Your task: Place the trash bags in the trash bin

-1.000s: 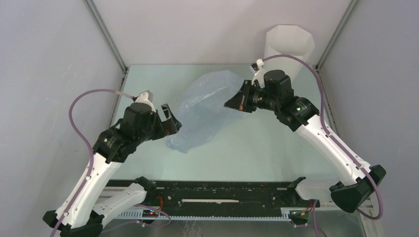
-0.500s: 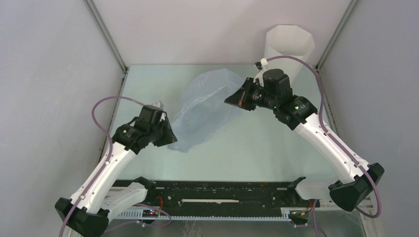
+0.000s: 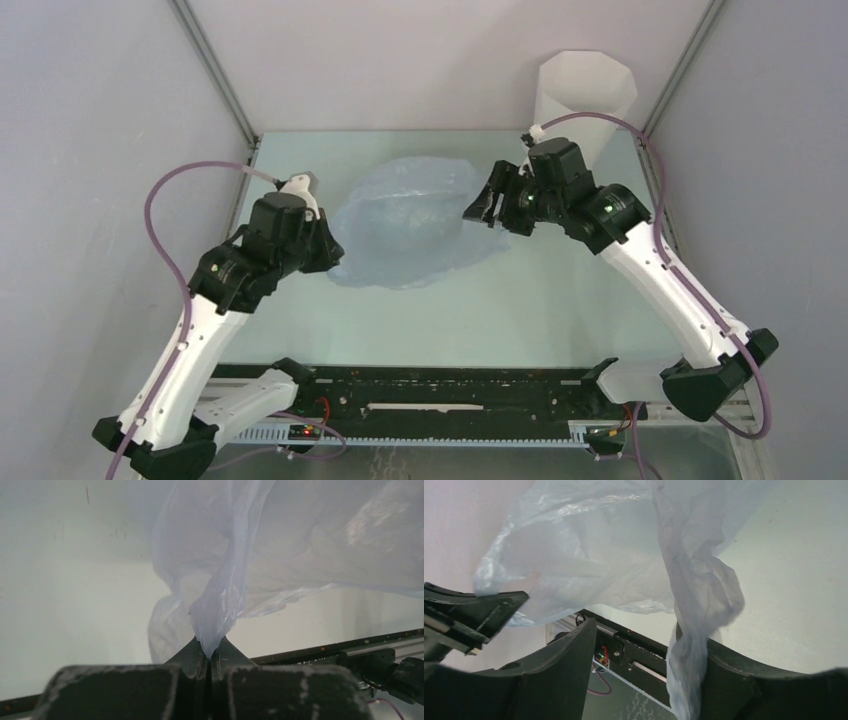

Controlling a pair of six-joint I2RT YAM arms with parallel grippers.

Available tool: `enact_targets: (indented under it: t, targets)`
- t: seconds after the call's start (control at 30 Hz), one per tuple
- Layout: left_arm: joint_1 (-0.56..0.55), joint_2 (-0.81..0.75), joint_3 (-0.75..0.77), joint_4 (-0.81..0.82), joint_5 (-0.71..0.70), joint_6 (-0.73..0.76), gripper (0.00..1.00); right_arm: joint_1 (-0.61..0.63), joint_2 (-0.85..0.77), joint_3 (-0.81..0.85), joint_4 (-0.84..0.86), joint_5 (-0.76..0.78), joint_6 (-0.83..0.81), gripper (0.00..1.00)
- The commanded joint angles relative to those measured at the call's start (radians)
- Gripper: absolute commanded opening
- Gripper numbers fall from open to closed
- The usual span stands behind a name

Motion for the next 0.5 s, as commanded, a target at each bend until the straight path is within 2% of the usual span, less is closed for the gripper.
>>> enact_targets:
  t: [0.0, 0.13, 0.27, 0.47]
  targets:
    - [-0.044, 0.009, 0.129, -0.01, -0.103, 0.072, 0.0, -0.042, -0.081, 0.089, -0.156, 0.097, -0.074, 0.69]
    - [-0.055, -0.019, 0.117, 0.013, -0.121, 0.095, 0.0, -0.138, -0.143, 0.116, -0.223, 0.098, -0.076, 0.77]
    - [-0.061, -0.046, 0.093, 0.019, -0.119, 0.105, 0.0, -0.236, -0.173, 0.168, -0.28, 0.122, -0.091, 0.79]
    - [-0.06, -0.034, 0.118, 0.023, -0.127, 0.126, 0.0, -0.501, -0.132, 0.21, -0.246, 0.199, -0.075, 0.77]
